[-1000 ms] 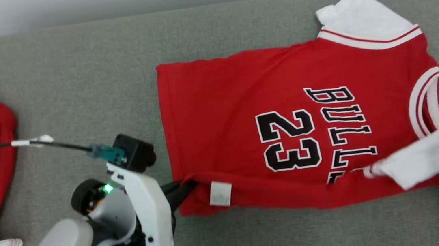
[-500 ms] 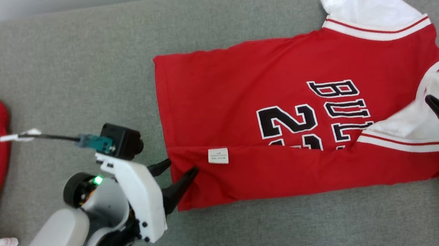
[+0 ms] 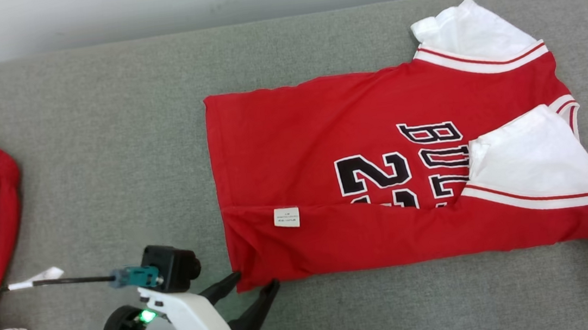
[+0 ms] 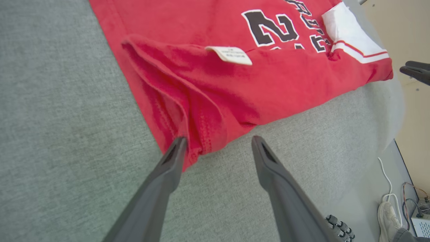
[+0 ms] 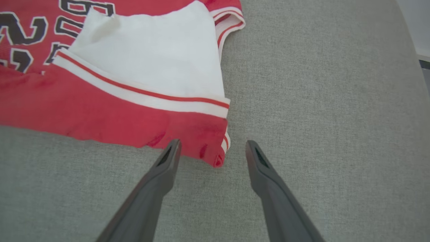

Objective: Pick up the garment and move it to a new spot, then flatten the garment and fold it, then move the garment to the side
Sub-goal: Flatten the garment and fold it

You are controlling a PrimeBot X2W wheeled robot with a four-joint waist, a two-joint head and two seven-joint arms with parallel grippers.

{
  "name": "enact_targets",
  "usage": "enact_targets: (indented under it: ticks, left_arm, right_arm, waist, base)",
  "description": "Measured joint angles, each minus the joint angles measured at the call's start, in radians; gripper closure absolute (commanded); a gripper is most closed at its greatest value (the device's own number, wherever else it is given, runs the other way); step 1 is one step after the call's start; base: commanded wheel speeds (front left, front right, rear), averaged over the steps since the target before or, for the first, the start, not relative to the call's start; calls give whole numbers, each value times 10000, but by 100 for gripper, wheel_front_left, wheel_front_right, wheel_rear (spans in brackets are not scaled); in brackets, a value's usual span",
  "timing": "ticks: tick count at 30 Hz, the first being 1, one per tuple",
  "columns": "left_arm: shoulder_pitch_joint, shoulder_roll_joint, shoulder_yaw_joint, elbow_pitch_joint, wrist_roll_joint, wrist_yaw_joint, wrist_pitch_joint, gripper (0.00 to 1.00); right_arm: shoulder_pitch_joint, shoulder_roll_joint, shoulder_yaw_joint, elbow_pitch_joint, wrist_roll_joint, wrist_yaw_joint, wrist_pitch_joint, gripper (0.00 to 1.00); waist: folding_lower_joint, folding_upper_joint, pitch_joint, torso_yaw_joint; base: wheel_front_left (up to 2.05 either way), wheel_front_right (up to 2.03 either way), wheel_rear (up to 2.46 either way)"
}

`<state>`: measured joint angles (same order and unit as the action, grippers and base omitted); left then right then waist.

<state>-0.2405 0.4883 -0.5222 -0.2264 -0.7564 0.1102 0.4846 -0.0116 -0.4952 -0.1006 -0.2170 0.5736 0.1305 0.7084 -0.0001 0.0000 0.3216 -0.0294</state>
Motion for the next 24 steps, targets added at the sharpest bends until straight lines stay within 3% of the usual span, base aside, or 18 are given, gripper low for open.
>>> enact_targets:
  ticks: [14,15,16,17,18,19,20,24]
  left_arm:
    - [-675,-639,-221,1197,71,-339,-527,0]
    - [-740,-671,-207,1292,69,-345,-535,16]
    - [-833,-694,-213,1407,69,-389,-537,16]
    - [-916,-698,-221,1501,69,-441,-543,66]
    - [-985,-702,-232,1603,59,-527,-539,100]
    - [-1036,-696,-232,1693,13,-619,-535,100]
    - [-1066,-698,-236,1781,-48,-700,-535,100]
    - [-1004,-639,-174,1900,-431,-989,-376,100]
  right_arm:
    - [-919,29,757,1714,-276,0,-711,0]
    - [-1037,40,882,1850,-267,0,-696,0]
    - [-1176,40,1009,1971,-234,0,-663,0]
    - [-1308,40,1152,2079,-127,0,-608,0]
    - [-1412,0,1258,2174,-25,-4,-573,0]
    - [-1510,-29,1321,2263,79,-4,-552,47]
    - [-1586,-58,1386,2326,230,-4,-539,100]
    - [-1722,-81,1430,2412,989,-2,-382,100]
  waist:
    - [0,0,668,94]
    - [0,0,721,92]
    - [0,0,772,91]
    - [0,0,814,89]
    - [0,0,842,91]
    - [0,0,850,95]
    - [0,-1,839,101]
    - [1,0,612,128]
  base:
    - [0,0,0]
    - [0,0,0]
    - [0,0,0]
    - [0,0,0]
    - [0,0,0]
    - [0,0,0]
    - [0,0,0]
    - [0,0,0]
